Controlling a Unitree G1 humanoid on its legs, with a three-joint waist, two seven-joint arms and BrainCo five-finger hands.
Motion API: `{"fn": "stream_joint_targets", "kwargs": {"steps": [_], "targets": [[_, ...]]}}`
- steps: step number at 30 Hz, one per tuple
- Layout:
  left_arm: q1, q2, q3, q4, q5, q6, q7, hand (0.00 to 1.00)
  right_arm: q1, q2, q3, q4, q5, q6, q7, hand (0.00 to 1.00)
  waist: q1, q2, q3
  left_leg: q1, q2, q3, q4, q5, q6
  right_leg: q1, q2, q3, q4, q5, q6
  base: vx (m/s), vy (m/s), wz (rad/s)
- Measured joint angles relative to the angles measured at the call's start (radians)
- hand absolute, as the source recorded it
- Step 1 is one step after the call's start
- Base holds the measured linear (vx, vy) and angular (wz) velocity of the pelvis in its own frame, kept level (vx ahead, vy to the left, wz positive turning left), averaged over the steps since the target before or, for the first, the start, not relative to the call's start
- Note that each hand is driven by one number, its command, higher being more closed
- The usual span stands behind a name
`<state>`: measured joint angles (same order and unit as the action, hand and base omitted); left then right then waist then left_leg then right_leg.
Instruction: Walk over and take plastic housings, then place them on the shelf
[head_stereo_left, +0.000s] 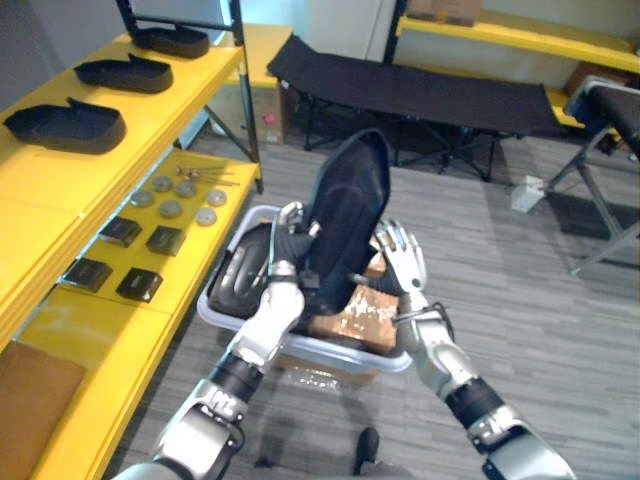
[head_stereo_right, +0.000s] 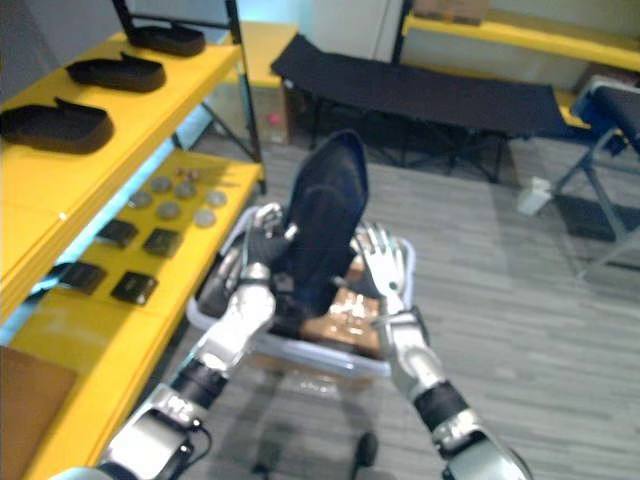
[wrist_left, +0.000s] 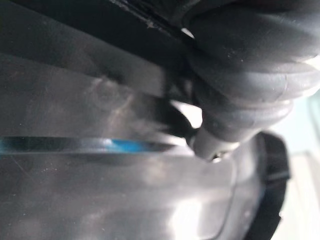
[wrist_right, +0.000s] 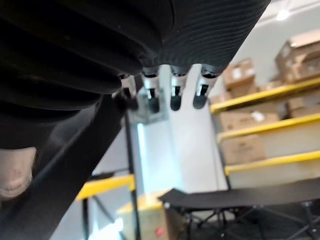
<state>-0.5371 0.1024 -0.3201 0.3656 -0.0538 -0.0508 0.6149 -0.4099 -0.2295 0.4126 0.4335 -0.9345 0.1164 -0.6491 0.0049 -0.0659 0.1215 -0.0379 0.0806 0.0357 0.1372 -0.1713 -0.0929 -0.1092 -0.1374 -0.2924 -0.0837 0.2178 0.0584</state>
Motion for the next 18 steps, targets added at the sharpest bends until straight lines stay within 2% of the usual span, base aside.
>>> {"fn": "stream_joint_targets", "kwargs": {"steps": [6,9,14,16,18], "targets": [[-0.007,0.001,0.048,0.022,0.059,0.000,0.052,1.00,-0.012,0.009,-0.038,0.010,0.003,0.017,-0.032,0.00,-0.004,0.004,0.014,-0.018,0.006,0.018,-0.002,0.001,-0.002,-0.036,0.009,0.020,0.001,0.005,-0.005,0.00,0.000,-0.09],[-0.011,-0.002,0.070,0.026,0.113,0.001,0.090,1.00,-0.016,0.022,-0.041,0.010,0.020,0.017,-0.056,0.00,-0.016,0.004,0.015,-0.016,0.008,0.022,-0.007,0.001,-0.003,-0.039,0.011,0.021,0.001,0.006,-0.005,0.03,0.021,-0.05],[-0.021,-0.005,0.091,0.025,0.261,0.019,0.211,1.00,-0.017,0.076,-0.060,0.002,0.067,0.012,-0.139,0.00,-0.020,0.006,0.018,-0.015,0.005,0.033,-0.009,0.001,-0.002,-0.046,0.010,0.036,0.001,0.009,-0.005,0.00,0.021,-0.05],[-0.021,-0.009,0.113,0.015,0.283,0.034,0.236,1.00,-0.015,0.083,-0.060,-0.025,0.068,0.009,-0.150,0.00,-0.020,0.008,0.021,-0.014,0.006,0.035,-0.008,0.000,-0.002,-0.046,0.010,0.042,0.001,0.009,-0.005,-0.03,0.011,-0.05],[-0.020,-0.011,0.140,-0.015,0.300,0.038,0.255,1.00,0.006,0.092,-0.078,-0.102,0.075,-0.012,-0.166,0.00,-0.019,0.010,0.034,-0.013,0.006,0.038,-0.004,-0.001,-0.003,-0.044,0.011,0.046,0.000,0.009,-0.005,-0.04,0.005,-0.05]]}}
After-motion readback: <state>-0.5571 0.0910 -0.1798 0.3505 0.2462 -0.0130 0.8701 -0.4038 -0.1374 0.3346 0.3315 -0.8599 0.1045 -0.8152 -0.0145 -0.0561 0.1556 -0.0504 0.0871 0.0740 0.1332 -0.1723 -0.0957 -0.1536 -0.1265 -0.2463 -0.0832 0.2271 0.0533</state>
